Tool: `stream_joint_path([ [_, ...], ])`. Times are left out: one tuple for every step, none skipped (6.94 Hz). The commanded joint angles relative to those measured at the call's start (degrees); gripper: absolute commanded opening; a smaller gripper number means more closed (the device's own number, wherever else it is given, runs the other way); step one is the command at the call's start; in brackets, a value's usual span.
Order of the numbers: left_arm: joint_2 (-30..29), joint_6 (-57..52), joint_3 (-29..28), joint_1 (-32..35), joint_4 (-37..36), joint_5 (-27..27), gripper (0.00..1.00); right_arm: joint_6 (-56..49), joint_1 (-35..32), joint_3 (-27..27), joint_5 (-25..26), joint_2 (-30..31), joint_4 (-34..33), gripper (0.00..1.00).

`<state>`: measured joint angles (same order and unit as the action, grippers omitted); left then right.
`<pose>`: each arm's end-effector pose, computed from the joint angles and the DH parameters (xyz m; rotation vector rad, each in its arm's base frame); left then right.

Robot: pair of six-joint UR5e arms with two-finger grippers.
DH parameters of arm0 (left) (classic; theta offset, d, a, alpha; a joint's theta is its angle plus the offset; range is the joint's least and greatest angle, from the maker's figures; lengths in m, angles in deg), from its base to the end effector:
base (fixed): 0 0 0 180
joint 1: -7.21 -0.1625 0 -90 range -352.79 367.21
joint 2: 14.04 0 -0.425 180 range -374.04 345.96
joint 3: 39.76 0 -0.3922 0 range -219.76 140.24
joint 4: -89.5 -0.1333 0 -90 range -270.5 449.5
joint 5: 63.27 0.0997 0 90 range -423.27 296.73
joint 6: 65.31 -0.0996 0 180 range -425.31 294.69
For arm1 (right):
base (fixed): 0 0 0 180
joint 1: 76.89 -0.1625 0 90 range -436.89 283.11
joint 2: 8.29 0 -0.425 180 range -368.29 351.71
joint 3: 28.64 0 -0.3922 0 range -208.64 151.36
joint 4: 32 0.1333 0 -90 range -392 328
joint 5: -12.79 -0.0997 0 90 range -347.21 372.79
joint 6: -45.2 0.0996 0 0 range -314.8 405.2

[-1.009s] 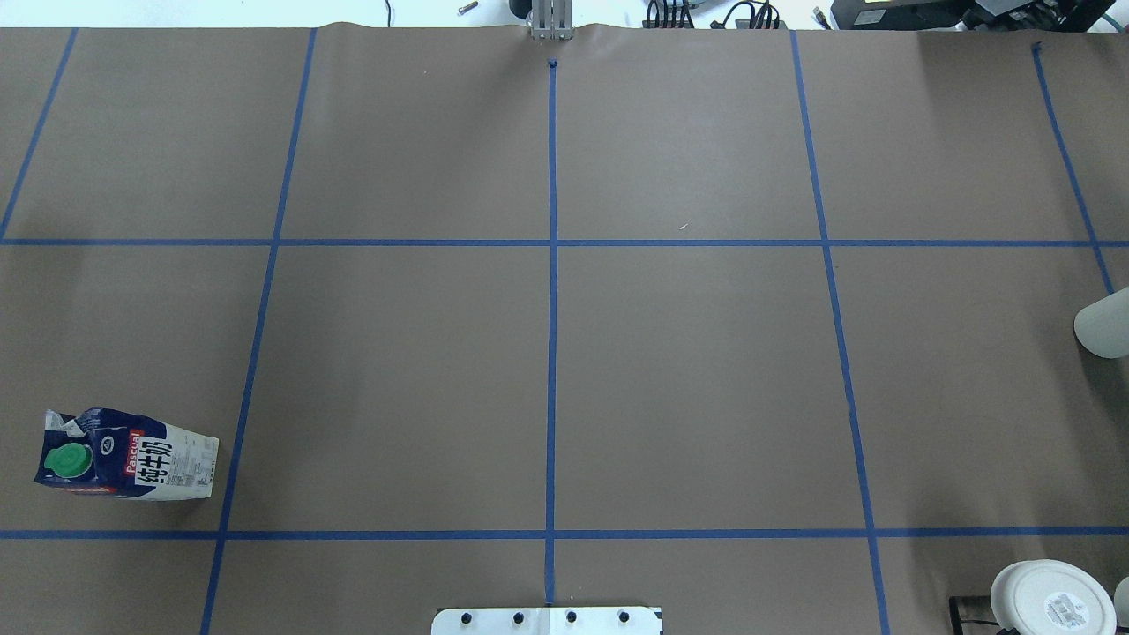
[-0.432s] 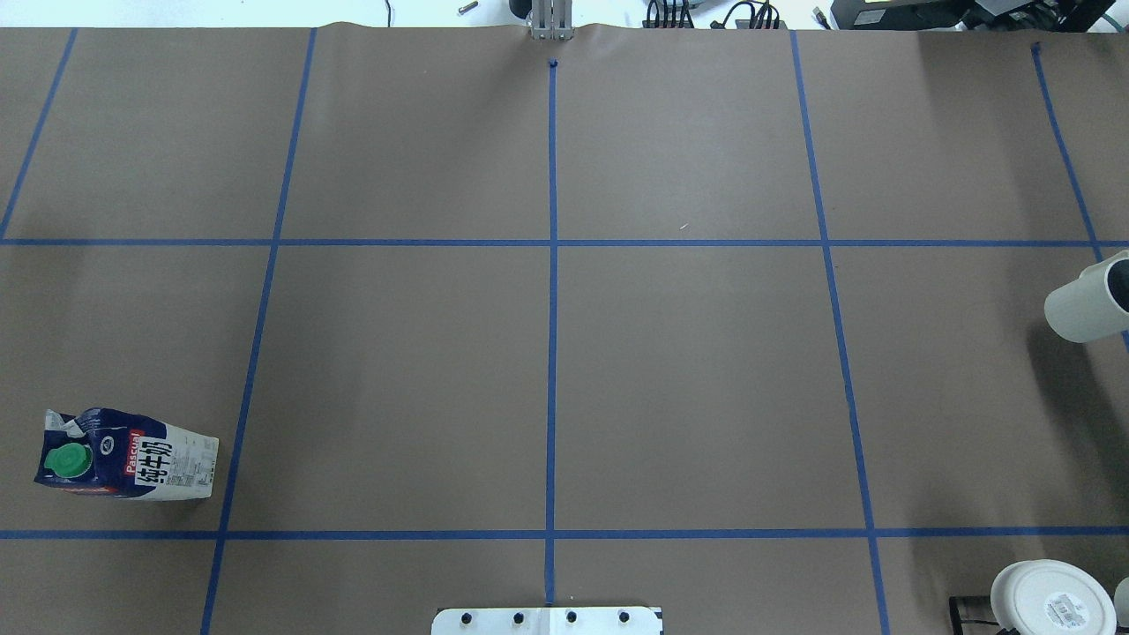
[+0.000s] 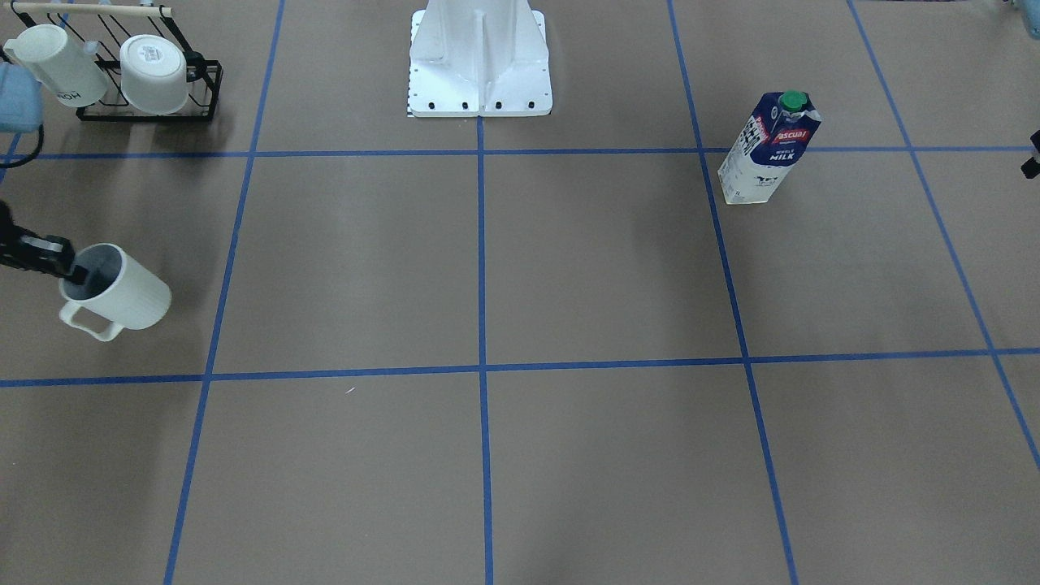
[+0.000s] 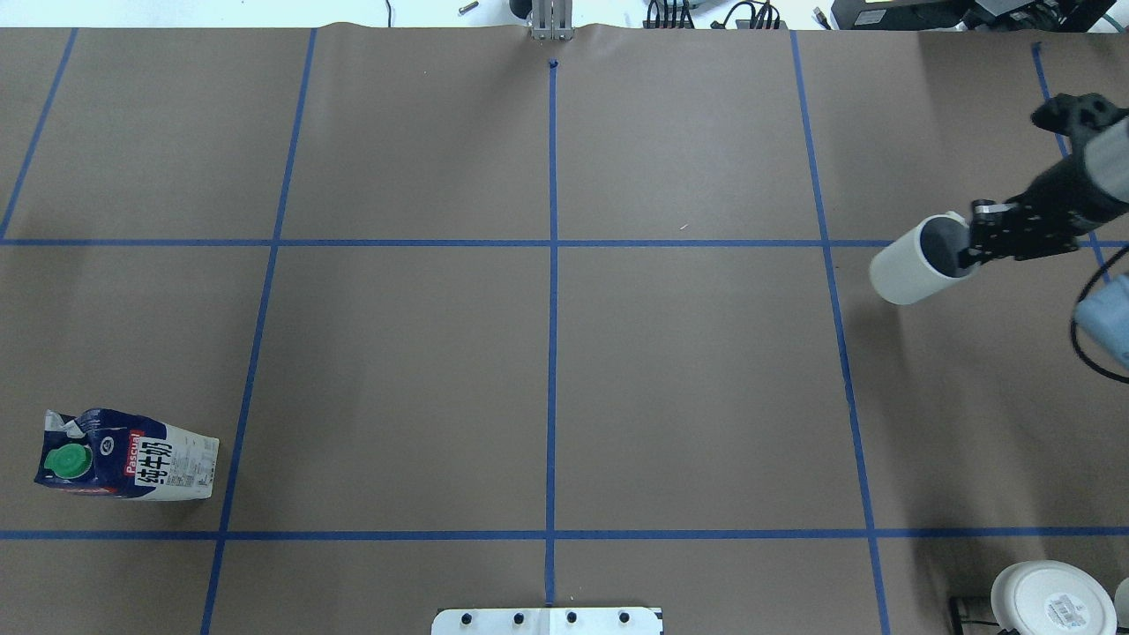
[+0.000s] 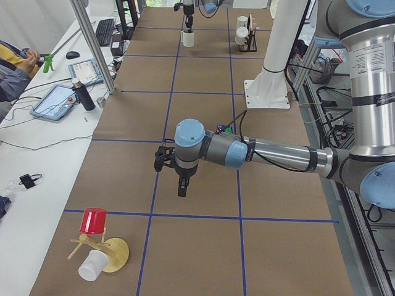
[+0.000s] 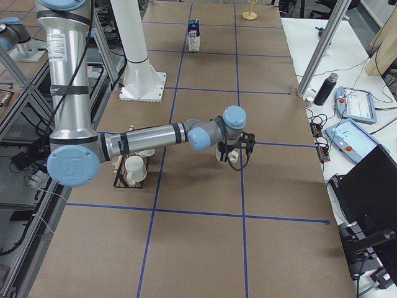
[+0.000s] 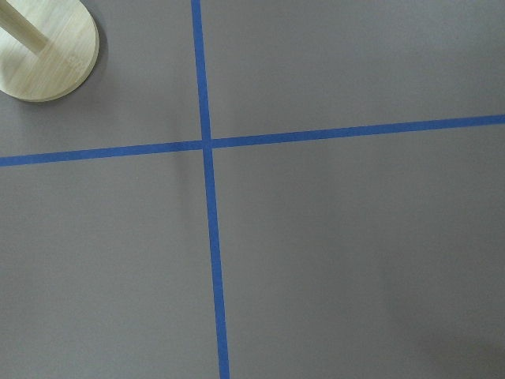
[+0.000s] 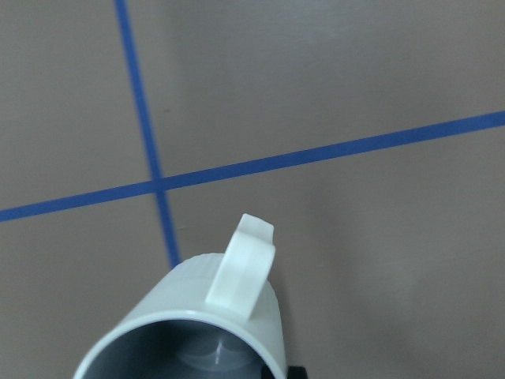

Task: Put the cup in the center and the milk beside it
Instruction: 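Carry the white mug with the right gripper to the table center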

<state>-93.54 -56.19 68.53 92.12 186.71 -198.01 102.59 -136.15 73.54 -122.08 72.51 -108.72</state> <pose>-0.0252 -0.4297 0.5698 0.1503 0.8007 0.0358 -0.2297 -0.5095 0.4404 -0.1155 -0.9430 0.1929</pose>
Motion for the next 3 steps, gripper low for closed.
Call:
stream_joint_path([
  [-0.39, 0.02, -0.27, -0.01, 0.0, 0.01, 0.98, 22.07, 16.65, 0.83, 14.55, -17.86, -8.19, 0.0],
  [-0.39, 0.28, 0.34, -0.1, -0.18, -0.08, 0.98, 22.76, 18.54, 0.3, 15.33, -27.36, -18.71, 0.0],
  [-0.48, 4.29, 0.34, -0.28, 0.0, -0.17, 0.98, 23.38, 19.69, -1.62, 15.78, -30.67, -20.47, 0.0],
])
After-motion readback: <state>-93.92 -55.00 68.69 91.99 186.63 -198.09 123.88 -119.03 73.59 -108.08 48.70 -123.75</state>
